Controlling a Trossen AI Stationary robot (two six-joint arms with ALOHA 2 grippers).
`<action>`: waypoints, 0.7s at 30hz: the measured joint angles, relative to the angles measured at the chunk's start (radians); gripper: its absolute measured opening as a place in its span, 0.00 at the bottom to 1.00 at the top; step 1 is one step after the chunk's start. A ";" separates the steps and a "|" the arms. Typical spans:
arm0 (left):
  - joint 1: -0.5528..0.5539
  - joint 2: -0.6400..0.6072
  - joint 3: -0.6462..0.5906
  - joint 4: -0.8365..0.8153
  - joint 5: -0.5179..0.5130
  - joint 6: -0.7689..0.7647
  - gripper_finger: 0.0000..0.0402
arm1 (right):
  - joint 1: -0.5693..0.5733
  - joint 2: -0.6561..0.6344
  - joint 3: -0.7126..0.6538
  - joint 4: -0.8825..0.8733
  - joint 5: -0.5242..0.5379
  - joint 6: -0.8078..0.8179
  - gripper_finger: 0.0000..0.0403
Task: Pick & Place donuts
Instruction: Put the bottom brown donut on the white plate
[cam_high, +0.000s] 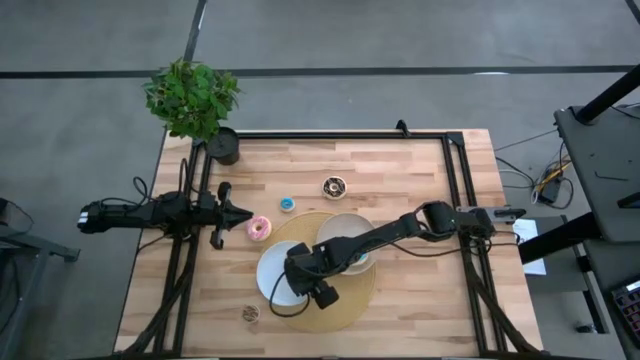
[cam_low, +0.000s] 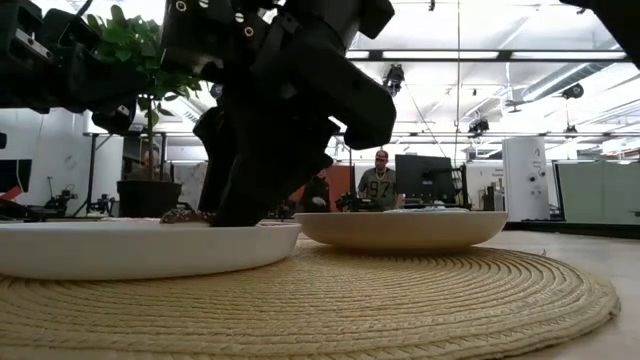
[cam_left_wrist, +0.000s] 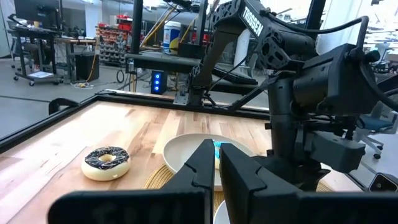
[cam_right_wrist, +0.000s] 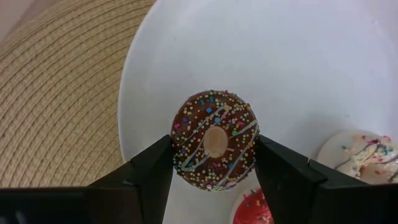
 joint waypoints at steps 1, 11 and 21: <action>0.000 0.000 0.000 0.000 0.000 0.000 0.00 | 0.000 0.000 0.000 0.000 0.000 0.000 0.50; 0.000 0.000 0.000 0.000 0.000 0.000 0.00 | -0.003 0.000 0.000 -0.013 0.000 0.003 0.50; 0.000 0.000 0.000 0.000 0.000 0.000 0.00 | -0.005 0.000 0.000 -0.036 -0.003 0.000 0.50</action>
